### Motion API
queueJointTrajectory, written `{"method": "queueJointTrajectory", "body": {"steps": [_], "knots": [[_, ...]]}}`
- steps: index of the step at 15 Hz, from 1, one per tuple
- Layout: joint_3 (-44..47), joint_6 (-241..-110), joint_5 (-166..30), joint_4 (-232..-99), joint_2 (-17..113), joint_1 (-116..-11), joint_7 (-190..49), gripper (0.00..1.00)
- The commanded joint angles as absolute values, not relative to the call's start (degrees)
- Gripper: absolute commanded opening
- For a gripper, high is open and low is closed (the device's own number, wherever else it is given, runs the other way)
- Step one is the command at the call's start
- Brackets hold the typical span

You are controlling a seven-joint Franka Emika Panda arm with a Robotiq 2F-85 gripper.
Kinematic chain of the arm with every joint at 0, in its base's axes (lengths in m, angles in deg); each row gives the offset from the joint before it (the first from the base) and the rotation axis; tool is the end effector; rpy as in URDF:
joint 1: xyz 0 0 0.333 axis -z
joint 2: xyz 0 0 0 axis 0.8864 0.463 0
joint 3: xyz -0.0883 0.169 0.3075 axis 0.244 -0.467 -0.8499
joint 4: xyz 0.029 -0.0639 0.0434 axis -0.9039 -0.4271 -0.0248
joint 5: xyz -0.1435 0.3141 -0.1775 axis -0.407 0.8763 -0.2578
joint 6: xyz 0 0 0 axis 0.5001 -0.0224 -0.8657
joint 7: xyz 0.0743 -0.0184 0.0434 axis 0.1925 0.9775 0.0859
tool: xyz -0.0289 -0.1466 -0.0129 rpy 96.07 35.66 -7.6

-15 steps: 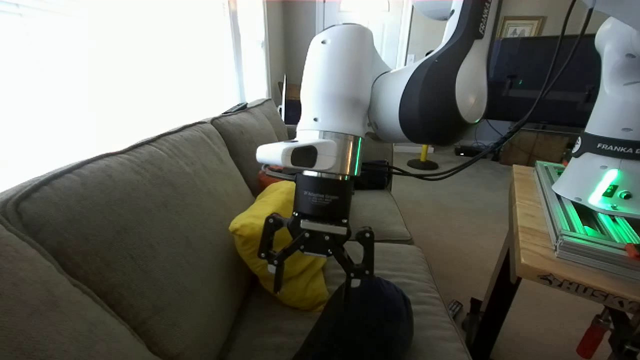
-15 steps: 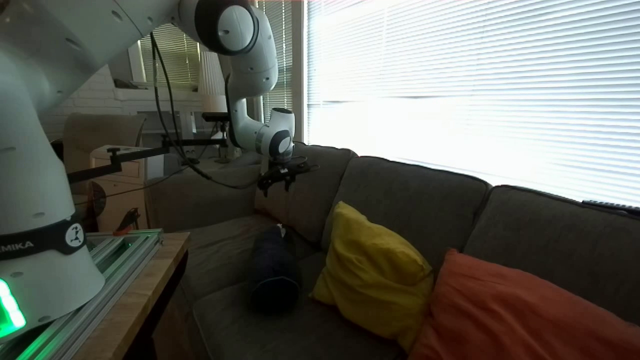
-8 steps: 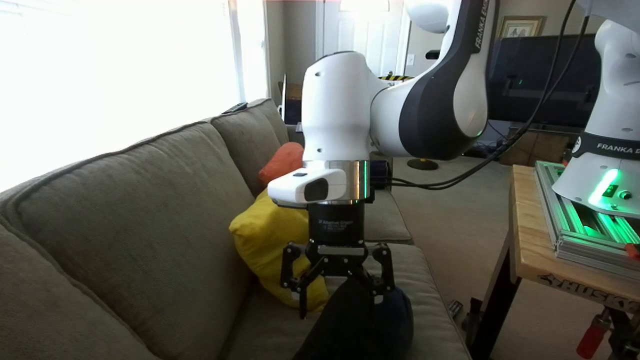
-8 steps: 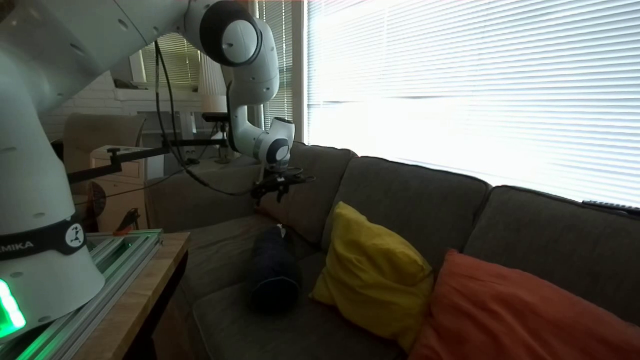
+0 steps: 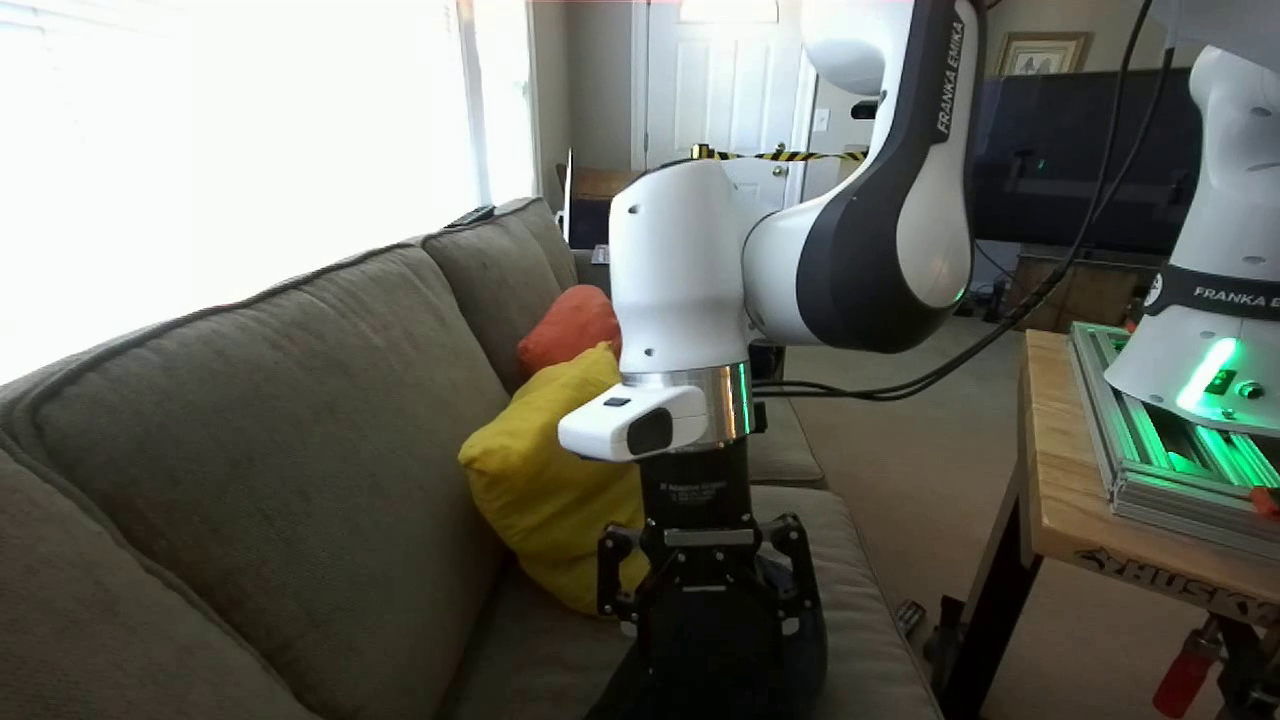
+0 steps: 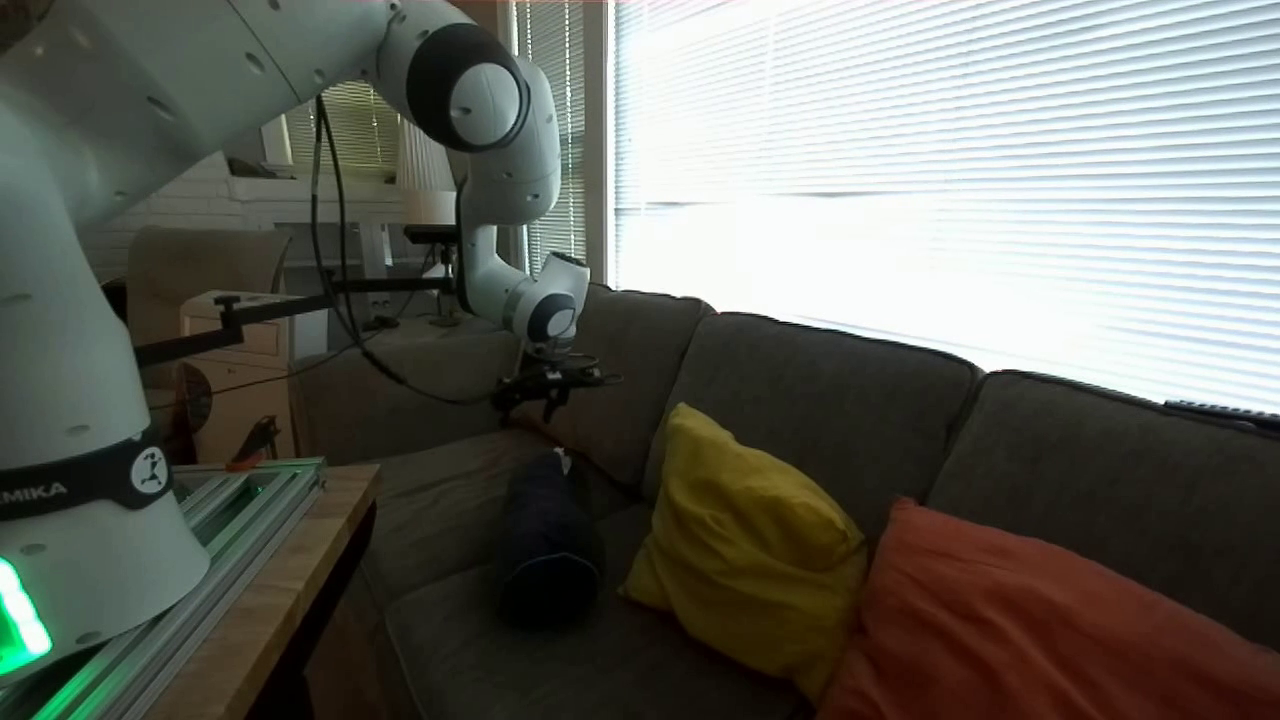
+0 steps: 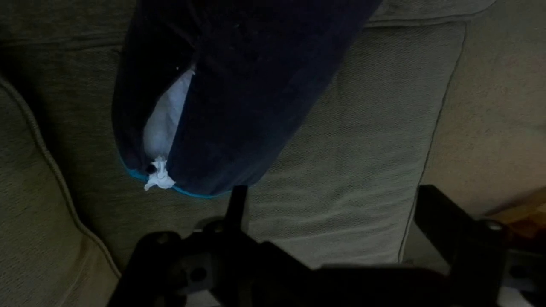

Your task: Put the sausage pillow in front of the yellow pillow

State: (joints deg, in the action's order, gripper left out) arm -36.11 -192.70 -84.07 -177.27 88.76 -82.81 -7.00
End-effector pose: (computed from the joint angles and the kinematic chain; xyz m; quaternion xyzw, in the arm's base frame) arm 0.3953 0.5252 0.0566 -0.5193 -0.8387 -0.0249 0.1621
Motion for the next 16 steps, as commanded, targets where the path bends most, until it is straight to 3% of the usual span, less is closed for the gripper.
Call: {"method": "queueJointTrajectory", "body": {"steps": [1,16], "knots": [[-36.4,-191.8,-81.4,-177.5,89.8,-82.5,-5.9,1.0],[-35.6,-193.2,-81.4,-178.0,89.4,-82.5,-6.2,1.0]]}}
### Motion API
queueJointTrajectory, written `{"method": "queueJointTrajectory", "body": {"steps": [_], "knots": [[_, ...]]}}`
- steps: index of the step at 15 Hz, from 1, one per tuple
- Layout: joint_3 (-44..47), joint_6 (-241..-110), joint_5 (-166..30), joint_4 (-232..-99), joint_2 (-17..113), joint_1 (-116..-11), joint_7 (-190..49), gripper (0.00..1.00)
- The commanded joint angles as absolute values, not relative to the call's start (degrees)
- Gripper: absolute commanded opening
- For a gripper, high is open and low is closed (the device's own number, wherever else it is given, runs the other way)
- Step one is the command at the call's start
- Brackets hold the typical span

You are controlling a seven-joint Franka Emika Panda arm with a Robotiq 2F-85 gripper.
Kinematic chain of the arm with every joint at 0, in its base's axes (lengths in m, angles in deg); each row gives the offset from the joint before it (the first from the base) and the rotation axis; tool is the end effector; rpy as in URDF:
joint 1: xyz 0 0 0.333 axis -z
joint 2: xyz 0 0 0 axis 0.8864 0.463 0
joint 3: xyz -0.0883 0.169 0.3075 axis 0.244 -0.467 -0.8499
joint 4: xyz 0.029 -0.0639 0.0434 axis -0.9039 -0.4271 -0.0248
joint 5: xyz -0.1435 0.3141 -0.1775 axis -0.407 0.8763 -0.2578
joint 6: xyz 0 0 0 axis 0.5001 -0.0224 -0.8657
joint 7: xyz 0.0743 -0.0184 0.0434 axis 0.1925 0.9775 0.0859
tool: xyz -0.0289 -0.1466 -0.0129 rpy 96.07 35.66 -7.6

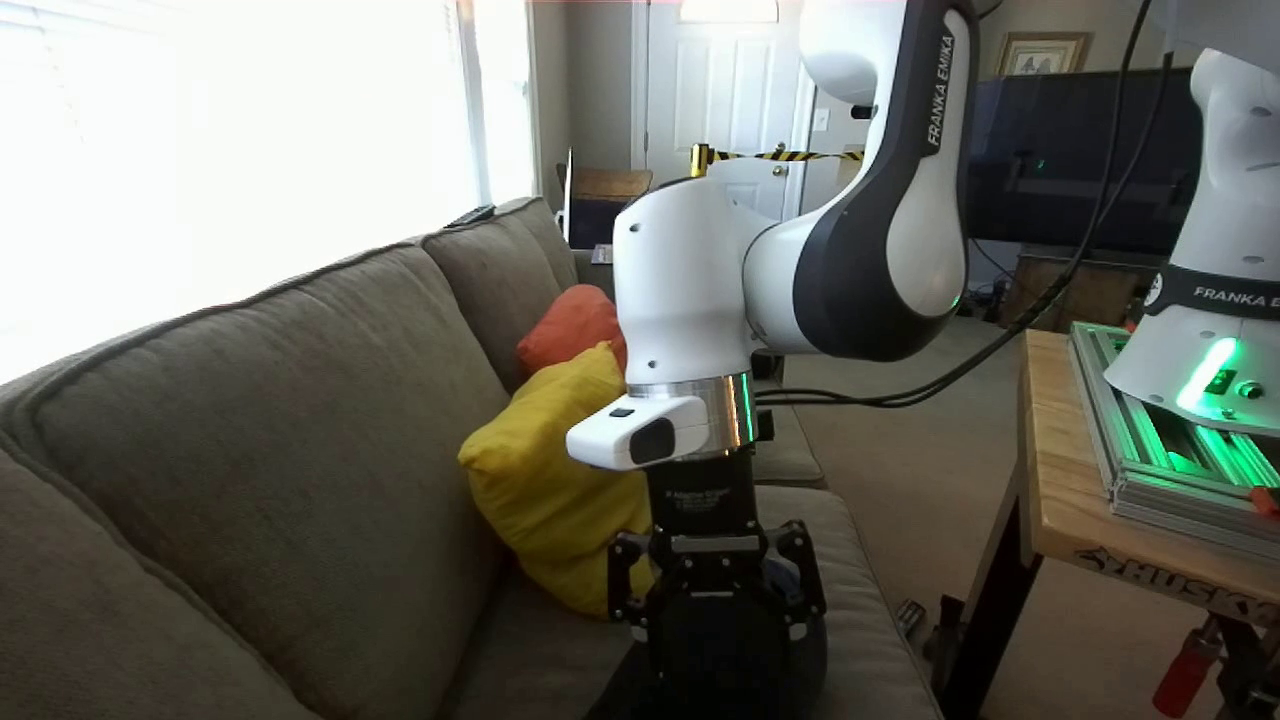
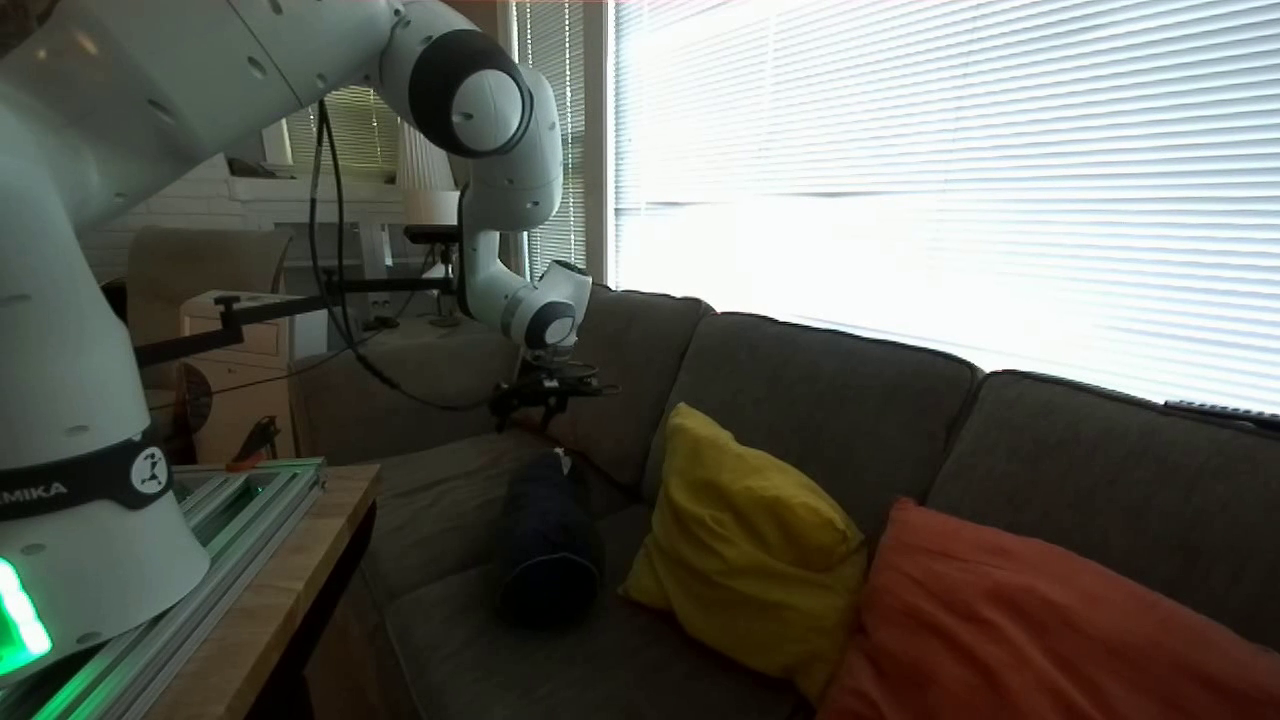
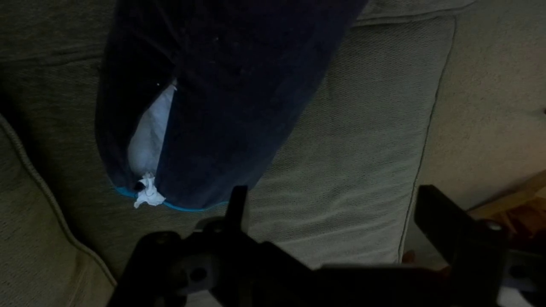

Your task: Put the sausage pillow in front of the yellow pillow

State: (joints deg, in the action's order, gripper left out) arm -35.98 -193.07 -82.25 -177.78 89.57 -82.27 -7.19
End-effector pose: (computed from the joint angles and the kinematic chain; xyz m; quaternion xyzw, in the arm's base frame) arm 0.3941 0.5180 0.0463 -0.5359 -0.8259 -0.0163 0.1744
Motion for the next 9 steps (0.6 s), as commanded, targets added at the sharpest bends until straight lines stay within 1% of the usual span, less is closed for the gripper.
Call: {"method": "queueJointTrajectory", "body": {"steps": [1,3,9], "knots": [[-33.1,-190.0,-81.8,-177.3,88.6,-84.6,-8.5,1.0],[-30.6,-187.7,-81.8,-175.9,89.4,-86.3,-9.9,1.0],[-25.3,-189.4,-82.3,-170.8,93.4,-89.1,-15.3,1.0]]}}
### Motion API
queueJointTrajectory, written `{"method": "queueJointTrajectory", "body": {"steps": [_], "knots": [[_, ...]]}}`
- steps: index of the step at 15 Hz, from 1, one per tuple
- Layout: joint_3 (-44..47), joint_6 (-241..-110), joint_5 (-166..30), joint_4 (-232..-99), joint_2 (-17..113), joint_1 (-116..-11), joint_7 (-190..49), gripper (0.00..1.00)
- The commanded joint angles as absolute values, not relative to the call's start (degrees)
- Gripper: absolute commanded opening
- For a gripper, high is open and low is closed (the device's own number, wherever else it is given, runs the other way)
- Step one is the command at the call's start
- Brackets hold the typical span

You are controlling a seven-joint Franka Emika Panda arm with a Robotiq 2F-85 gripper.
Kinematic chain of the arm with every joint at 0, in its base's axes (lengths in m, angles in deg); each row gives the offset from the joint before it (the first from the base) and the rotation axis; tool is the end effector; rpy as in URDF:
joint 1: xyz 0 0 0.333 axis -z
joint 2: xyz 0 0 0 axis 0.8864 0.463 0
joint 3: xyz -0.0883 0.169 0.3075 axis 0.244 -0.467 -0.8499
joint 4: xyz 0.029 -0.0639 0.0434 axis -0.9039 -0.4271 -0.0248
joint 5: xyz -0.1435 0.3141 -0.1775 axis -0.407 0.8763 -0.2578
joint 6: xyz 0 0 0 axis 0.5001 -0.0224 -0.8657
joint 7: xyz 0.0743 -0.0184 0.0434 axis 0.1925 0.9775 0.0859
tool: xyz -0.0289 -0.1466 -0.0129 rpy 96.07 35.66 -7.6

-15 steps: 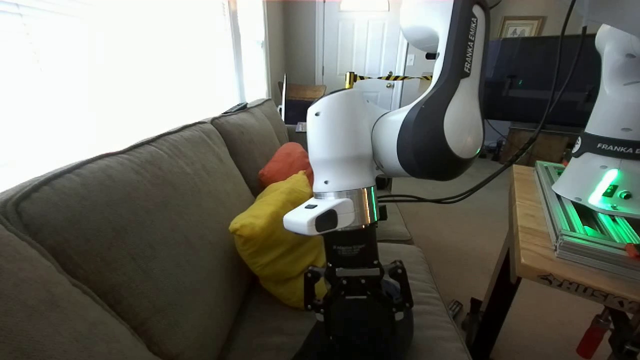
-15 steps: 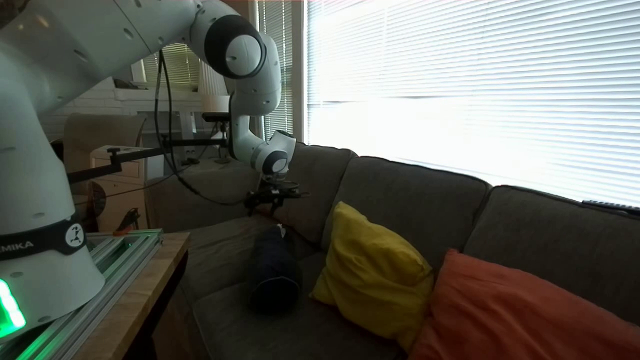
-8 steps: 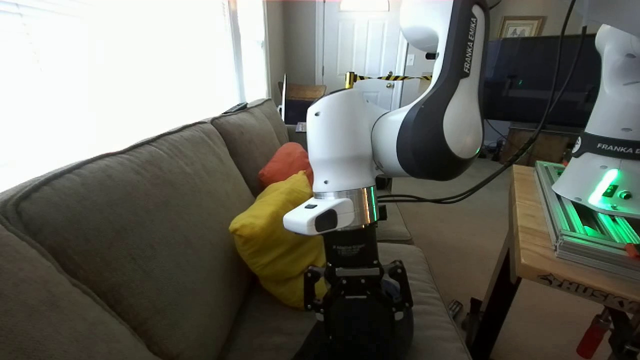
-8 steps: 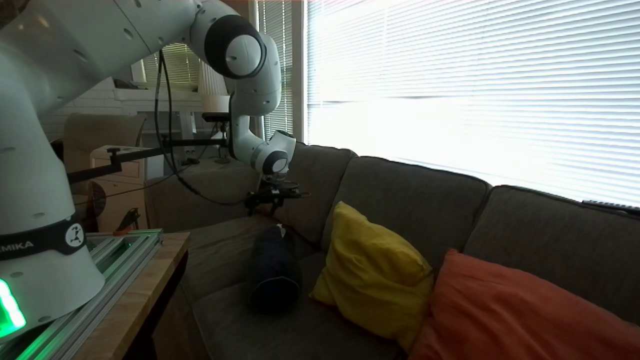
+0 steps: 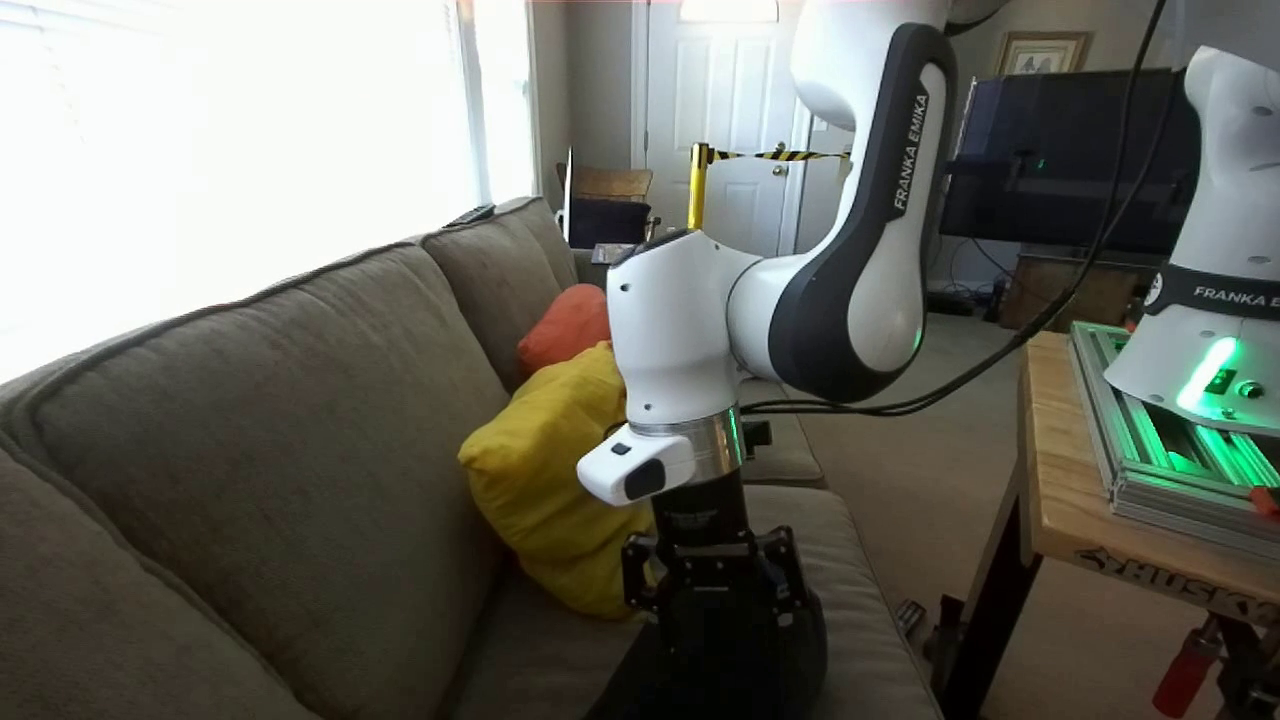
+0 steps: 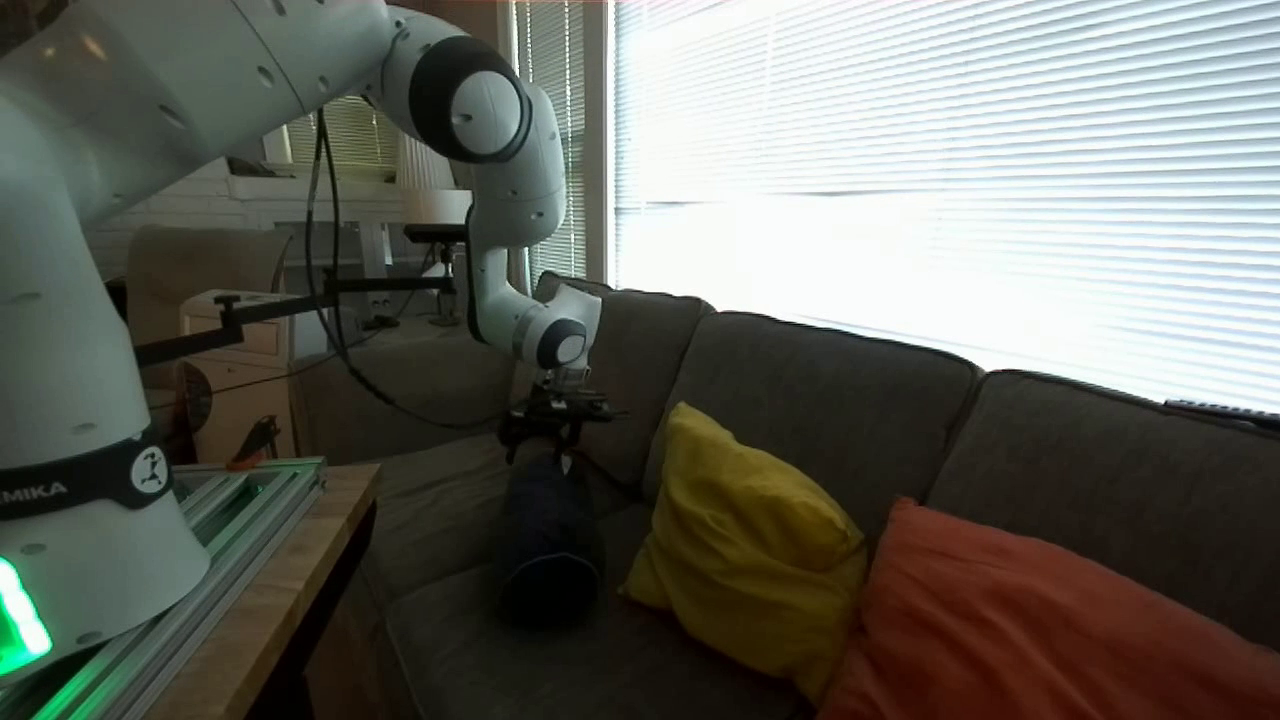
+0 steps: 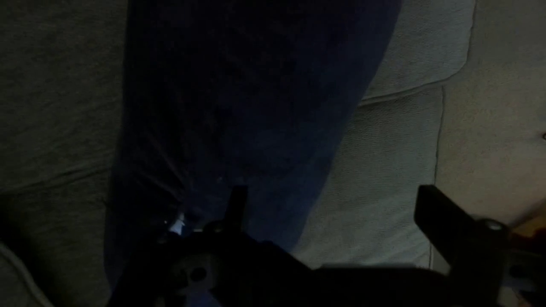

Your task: Put the sausage pillow in front of the yellow pillow

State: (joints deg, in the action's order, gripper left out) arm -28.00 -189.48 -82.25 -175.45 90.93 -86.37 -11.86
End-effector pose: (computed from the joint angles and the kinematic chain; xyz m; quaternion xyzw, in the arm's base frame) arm 0.4133 0.4821 0.0013 -0.5800 -0.8035 0.0443 0.1264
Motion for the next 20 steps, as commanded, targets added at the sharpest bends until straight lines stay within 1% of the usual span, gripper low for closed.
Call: {"method": "queueJointTrajectory", "body": {"steps": [1,4,11,12,13,14,15,17,20], "knots": [[-24.3,-189.1,-82.7,-169.3,94.1,-89.9,-16.3,1.0],[-21.6,-188.5,-83.7,-164.7,97.0,-92.1,-18.5,1.0],[-22.3,-182.8,-82.9,-153.2,105.7,-93.1,-16.4,1.0],[-22.5,-181.3,-82.7,-151.7,106.7,-93.2,-15.9,0.89],[-22.5,-180.1,-82.6,-150.5,107.5,-93.4,-15.8,0.74],[-22.8,-179.0,-82.4,-149.5,108.2,-93.4,-15.6,0.68],[-22.9,-178.0,-82.4,-148.4,109.0,-93.5,-15.4,0.59],[-23.0,-176.1,-82.3,-146.7,110.1,-93.7,-15.1,0.44],[-23.2,-173.7,-82.1,-144.7,110.9,-94.0,-14.8,0.25]]}}
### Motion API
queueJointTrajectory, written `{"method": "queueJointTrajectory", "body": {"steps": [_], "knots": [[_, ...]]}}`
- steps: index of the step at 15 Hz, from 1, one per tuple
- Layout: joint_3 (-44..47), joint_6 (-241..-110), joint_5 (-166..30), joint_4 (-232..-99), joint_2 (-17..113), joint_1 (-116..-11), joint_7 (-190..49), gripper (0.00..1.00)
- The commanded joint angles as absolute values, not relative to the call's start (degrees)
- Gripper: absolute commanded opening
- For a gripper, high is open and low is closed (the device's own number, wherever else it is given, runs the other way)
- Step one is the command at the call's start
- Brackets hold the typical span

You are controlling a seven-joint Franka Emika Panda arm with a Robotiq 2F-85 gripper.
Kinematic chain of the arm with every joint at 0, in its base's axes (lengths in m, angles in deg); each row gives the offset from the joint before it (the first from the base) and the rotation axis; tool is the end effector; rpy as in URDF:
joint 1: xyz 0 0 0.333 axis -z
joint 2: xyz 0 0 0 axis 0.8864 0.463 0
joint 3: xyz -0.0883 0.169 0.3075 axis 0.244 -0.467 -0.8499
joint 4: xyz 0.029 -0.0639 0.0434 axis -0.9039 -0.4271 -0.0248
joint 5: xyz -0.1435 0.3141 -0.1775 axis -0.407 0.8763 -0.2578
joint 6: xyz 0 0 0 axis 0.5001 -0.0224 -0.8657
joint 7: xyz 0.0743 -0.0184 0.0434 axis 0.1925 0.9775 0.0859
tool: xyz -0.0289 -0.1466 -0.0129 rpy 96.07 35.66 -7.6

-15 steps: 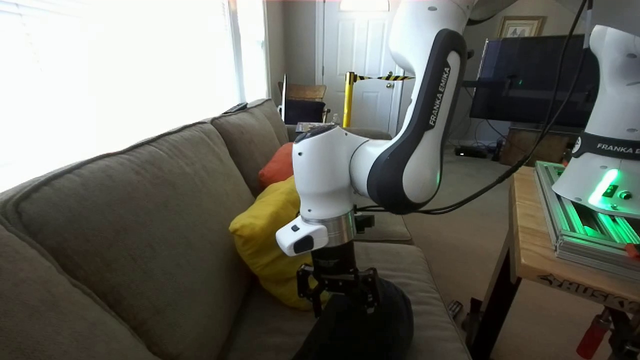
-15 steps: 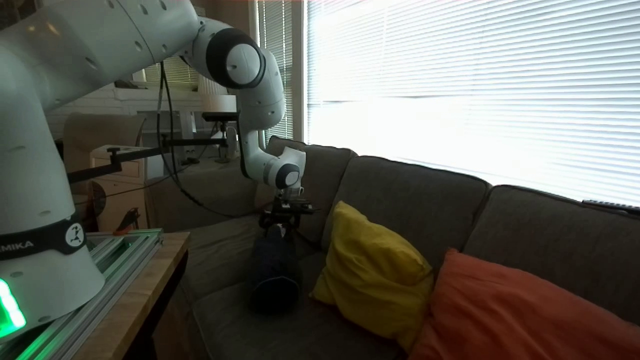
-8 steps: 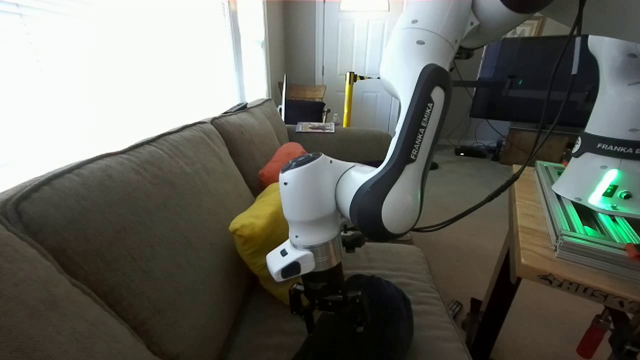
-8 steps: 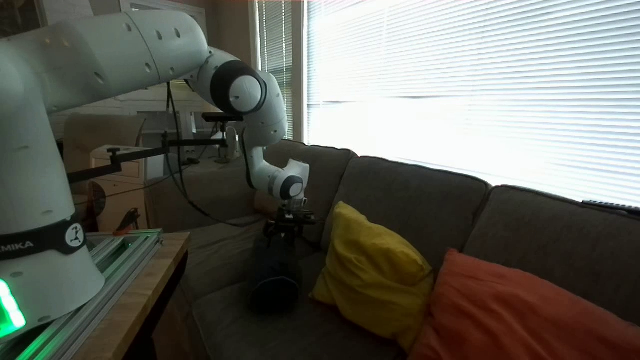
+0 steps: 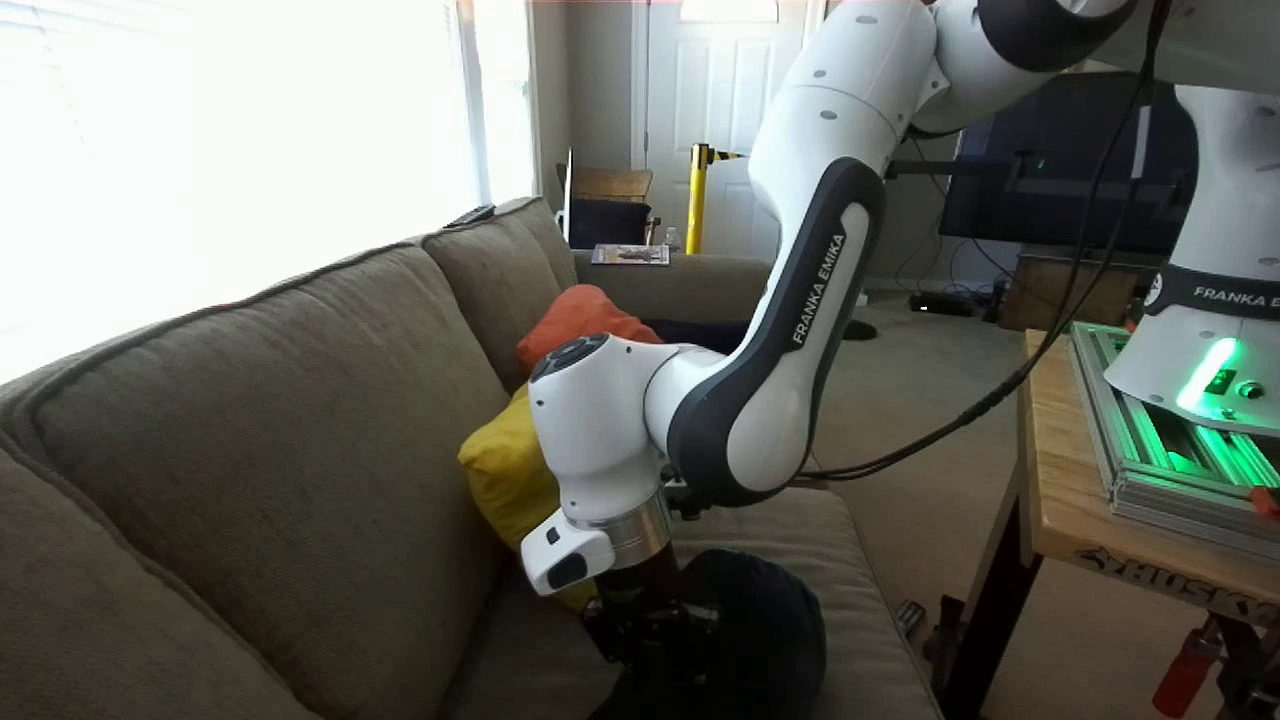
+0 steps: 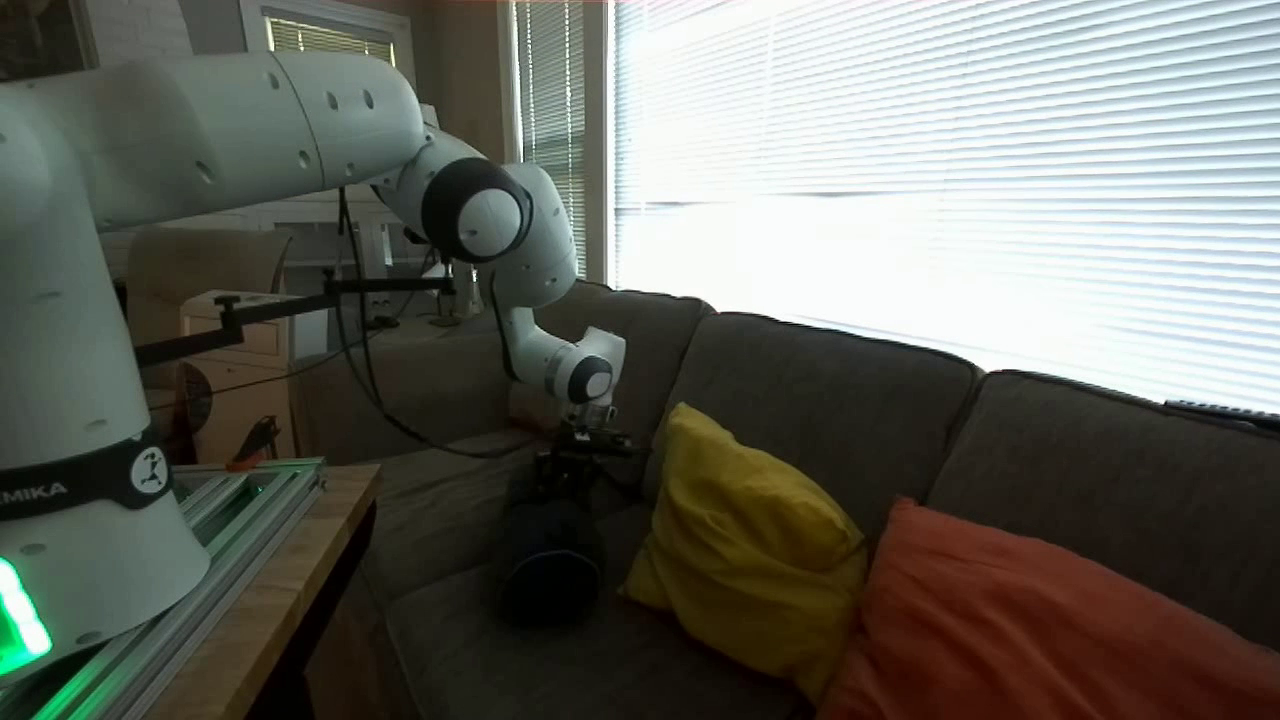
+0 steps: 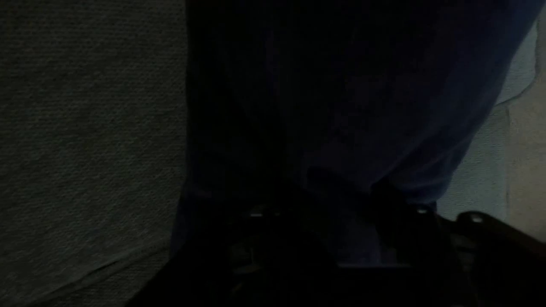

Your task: Put the sausage pillow in front of the yellow pillow

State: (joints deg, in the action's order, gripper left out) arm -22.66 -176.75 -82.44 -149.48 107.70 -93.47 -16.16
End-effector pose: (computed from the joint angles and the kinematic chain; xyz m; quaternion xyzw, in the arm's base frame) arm 0.4622 0.5059 -0.0926 -0.6243 -0.7695 0.1013 0.0886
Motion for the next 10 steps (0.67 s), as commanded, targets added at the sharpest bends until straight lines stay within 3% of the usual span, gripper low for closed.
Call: {"method": "queueJointTrajectory", "body": {"steps": [1,4,10], "knots": [[-23.3,-172.7,-81.9,-144.6,110.4,-93.9,-14.9,0.19],[-24.3,-169.3,-81.9,-145.5,107.2,-93.0,-12.7,0.01],[-26.1,-161.4,-81.6,-152.3,97.9,-91.3,-11.3,0.01]]}}
